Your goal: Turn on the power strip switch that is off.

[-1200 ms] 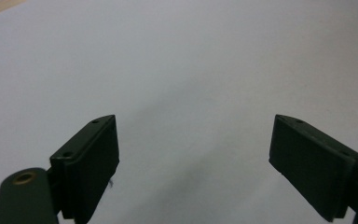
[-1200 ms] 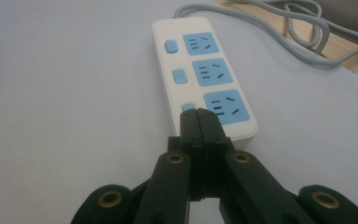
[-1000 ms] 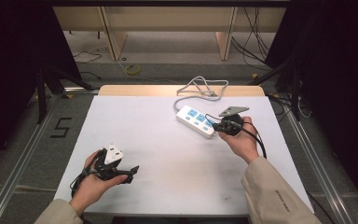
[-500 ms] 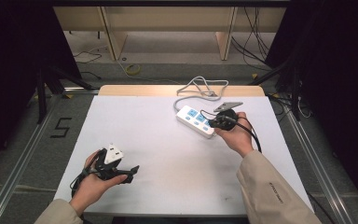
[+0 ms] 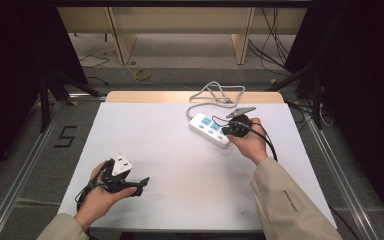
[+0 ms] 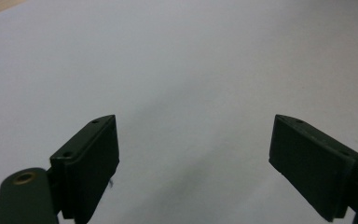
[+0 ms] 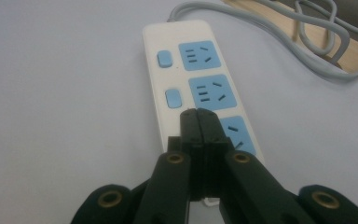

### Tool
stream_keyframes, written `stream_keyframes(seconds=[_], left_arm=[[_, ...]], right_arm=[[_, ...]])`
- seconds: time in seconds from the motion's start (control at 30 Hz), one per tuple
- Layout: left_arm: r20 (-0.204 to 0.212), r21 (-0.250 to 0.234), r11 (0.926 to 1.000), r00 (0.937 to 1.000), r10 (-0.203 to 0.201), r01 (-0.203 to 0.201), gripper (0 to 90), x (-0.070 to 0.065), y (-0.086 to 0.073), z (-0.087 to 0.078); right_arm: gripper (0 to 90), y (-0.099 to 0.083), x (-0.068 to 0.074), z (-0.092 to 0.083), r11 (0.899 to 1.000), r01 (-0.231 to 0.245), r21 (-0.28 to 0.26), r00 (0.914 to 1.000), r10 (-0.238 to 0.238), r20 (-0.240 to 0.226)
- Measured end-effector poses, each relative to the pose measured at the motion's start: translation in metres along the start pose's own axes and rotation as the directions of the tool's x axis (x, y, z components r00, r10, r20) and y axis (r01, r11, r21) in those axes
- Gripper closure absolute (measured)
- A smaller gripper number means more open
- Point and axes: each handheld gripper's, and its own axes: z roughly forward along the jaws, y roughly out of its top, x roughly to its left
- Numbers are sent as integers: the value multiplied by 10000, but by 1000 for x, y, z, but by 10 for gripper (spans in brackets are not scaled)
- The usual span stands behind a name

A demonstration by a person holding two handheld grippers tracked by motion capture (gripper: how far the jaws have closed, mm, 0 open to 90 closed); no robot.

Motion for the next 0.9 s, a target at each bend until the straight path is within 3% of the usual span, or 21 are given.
stream_keyframes(seconds=[0.9], left_arm=[[14,-22,10000,10000,-33,33,154,0,0,0]], right_arm=[[900,18,2,23,9998,24,214,9999,-22,-105]])
